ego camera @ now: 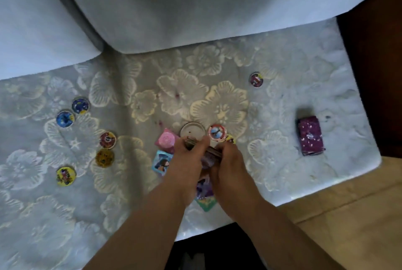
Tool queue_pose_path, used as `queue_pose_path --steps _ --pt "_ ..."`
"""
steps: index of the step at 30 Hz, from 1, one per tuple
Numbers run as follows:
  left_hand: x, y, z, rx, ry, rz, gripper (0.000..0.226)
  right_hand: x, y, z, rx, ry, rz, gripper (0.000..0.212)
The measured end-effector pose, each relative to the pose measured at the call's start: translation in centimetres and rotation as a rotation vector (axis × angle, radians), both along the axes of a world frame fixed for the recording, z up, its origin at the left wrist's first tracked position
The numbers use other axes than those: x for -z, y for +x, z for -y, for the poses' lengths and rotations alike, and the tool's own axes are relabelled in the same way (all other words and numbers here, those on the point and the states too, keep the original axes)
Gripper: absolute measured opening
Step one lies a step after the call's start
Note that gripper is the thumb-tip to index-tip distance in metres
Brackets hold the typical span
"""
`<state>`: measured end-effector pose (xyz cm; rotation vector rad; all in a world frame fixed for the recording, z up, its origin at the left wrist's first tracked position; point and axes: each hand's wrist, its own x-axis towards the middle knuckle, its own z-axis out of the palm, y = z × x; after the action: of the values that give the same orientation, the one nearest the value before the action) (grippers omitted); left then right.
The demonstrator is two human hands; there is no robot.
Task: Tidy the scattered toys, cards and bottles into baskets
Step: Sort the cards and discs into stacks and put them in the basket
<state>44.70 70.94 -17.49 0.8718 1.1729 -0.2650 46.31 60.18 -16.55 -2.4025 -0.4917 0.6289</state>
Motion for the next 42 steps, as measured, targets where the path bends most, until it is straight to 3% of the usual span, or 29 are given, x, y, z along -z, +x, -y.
queue_pose_path --steps 2,5,9,13,16,23,27,30,33,36,39,40,42 --pt "0.0 2.1 2.1 0.081 0.063 0.011 0.049 0.0 1.4 1.7 0.070 -0.024 -0.015 0.034" --pt "-0.4 5.1 5.4 0.221 0.188 0.068 0.036 -0.2 3.5 4.8 0.061 -0.054 0.141 0.032" --pt "-0.4 8.1 9.6 0.296 0.145 0.091 0.031 0.4 6.3 8.8 0.166 -0.068 0.029 0.023" --pt "0.1 9.6 11.6 0.471 0.137 0.065 0.066 2.1 11.1 14.2 0.710 -0.030 -0.101 0.005" --pt "1.0 9.9 12.4 0.527 0.177 0.042 0.063 4.1 14.0 19.1 0.943 -0.050 -0.145 0.015" --pt "2.9 9.2 13.1 0.533 0.231 -0.031 0.025 8.3 15.4 22.2 0.873 -0.257 -0.188 0.032" --pt "3.3 8.9 12.5 0.470 0.303 -0.037 0.015 8.0 15.5 22.0 0.881 -0.352 -0.195 0.040" --pt "3.8 8.3 11.4 0.462 0.404 -0.065 0.016 6.3 14.8 20.8 0.818 -0.320 -0.061 0.035" --pt "4.1 7.3 9.8 0.484 0.537 -0.103 0.013 5.4 13.5 18.3 0.624 -0.169 -0.002 0.024" --pt "4.3 5.9 6.9 0.496 0.764 -0.154 0.012 5.9 11.5 14.3 0.351 -0.113 -0.151 0.018" --pt "5.1 4.1 3.0 0.482 0.954 -0.158 0.009 7.1 9.4 10.2 0.173 -0.134 -0.262 0.028" --pt "5.4 3.5 1.7 0.546 1.025 -0.185 0.008 7.4 9.0 8.9 0.137 -0.128 -0.259 0.033" --pt "5.9 2.8 0.0 0.727 1.153 -0.186 0.026 8.1 8.4 6.8 0.018 -0.119 -0.179 0.055"
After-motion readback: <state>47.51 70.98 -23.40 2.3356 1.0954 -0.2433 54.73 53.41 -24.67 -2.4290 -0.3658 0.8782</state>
